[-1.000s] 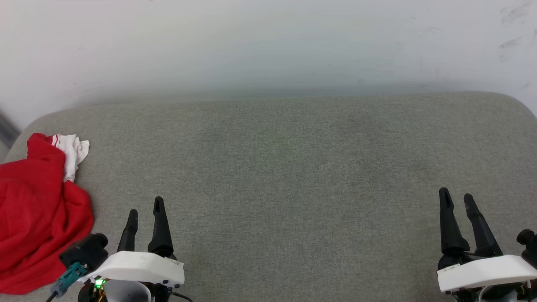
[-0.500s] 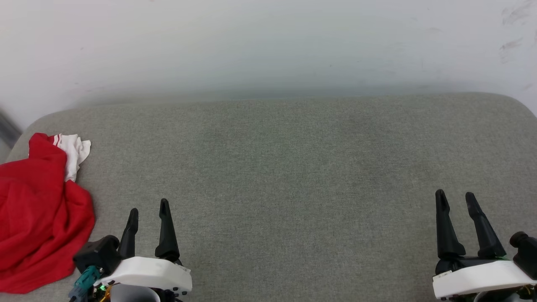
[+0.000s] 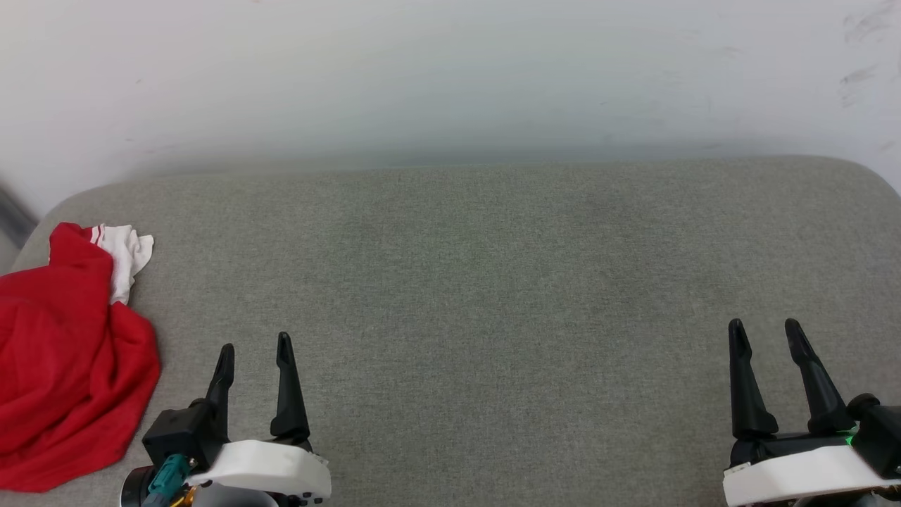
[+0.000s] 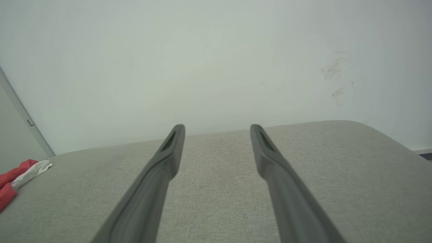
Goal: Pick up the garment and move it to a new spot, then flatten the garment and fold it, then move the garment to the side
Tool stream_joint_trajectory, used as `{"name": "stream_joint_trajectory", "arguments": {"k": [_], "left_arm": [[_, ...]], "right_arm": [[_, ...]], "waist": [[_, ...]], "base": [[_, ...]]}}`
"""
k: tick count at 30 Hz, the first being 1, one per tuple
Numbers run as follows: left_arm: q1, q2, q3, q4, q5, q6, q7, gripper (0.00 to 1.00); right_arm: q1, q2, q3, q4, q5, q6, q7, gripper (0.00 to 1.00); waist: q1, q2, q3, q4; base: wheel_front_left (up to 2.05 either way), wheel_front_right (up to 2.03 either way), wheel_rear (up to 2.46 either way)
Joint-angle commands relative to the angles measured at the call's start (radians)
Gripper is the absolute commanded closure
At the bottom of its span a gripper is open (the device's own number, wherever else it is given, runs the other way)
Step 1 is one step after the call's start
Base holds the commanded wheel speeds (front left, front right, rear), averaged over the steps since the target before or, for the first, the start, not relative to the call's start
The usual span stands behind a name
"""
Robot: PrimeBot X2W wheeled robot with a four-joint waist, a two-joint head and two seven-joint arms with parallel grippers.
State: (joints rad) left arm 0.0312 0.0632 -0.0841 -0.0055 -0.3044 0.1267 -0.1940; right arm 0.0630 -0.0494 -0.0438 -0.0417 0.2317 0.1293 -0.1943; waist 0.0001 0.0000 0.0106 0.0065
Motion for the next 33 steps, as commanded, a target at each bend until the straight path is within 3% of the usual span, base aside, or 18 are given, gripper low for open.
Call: {"name": "stream_joint_trajectory", "arguments": {"k": [1,33], "left_arm": [[0.002,0.005,-0.004,-0.011,0.026,0.005,-0.008,0.00],[0.044,-0.012,0.005,0.024,0.231,-0.046,-0.068,0.00]], "right_arm": [[0.010,-0.002,0.000,-0.014,-0.028,0.002,-0.009,0.00],[0.052,-0.001,0.017,-0.023,-0.153,0.001,-0.069,0.00]], "waist": [[-0.0001,0.0000,0.000,0.000],[-0.0001,0.0000,0.002,-0.003]], "base": [[0.00,0.00,0.00],[0.00,0.00,0.00]]}}
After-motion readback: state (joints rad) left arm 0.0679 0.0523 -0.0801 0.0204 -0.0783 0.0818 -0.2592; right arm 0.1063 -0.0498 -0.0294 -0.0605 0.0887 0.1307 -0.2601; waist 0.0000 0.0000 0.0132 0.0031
